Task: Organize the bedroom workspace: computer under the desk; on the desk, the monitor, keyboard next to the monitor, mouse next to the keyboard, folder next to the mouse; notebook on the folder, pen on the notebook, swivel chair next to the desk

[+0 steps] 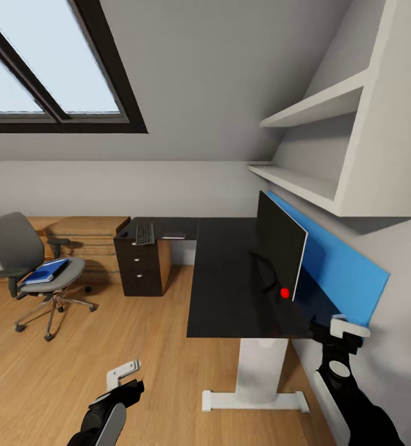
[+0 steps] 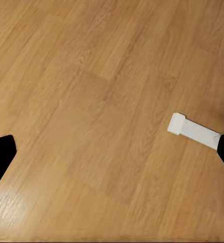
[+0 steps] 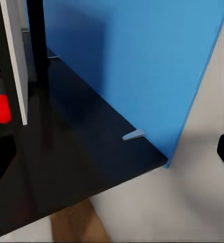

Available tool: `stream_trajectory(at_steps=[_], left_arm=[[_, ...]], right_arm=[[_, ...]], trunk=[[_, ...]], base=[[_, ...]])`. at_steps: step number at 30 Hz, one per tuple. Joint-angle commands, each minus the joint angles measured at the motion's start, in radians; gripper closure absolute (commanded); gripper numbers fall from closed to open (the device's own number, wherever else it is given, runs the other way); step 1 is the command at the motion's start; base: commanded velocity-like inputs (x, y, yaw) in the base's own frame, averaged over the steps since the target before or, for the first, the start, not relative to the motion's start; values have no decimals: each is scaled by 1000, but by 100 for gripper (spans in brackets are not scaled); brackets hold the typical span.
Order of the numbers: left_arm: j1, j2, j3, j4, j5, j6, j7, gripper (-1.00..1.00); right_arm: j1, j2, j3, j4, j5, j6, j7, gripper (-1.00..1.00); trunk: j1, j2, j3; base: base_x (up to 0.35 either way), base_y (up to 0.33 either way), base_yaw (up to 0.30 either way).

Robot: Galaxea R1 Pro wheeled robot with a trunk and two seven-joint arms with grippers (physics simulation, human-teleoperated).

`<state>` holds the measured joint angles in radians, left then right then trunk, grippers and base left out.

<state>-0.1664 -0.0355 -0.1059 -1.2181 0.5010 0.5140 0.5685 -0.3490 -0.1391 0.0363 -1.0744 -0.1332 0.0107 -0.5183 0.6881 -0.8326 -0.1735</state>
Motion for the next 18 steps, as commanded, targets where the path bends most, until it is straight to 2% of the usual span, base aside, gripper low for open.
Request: stream_trajectory(at_steps=[1,6,14,16,17,18], left_arm=[[-1,0,-1,-1,10,1,9,-100],[-1,0,-1,-1,10,1,9,-100],[-1,0,-2,3,12,3,11,-100],[-1,11,-1,49,12,1,11,-100],[-1,30,-6,207,10,-65,7,-100],[-1,31,-7,225,10,-82,6,-100]], right_arm=[[-1,-1,7,-1,-8,1,-6,-100],[-1,-1,51,-2,-7,0,-6,-100],[-1,1,72,1,-8,0,-8,-100],[0,20,73,2,-8,0,-8,-100],[4,53,74,8,-4,-1,-6,-100],[6,55,75,12,-4,-1,-6,-100]], trunk=[[0,-1,-2],[0,-1,-2],[0,-1,-2],[0,-1,-2],[0,-1,-2],[0,-1,-2]], base=[[-335,0,0],[-336,0,0],[-326,0,0],[-235,0,0],[-46,0,0],[-37,0,0]])
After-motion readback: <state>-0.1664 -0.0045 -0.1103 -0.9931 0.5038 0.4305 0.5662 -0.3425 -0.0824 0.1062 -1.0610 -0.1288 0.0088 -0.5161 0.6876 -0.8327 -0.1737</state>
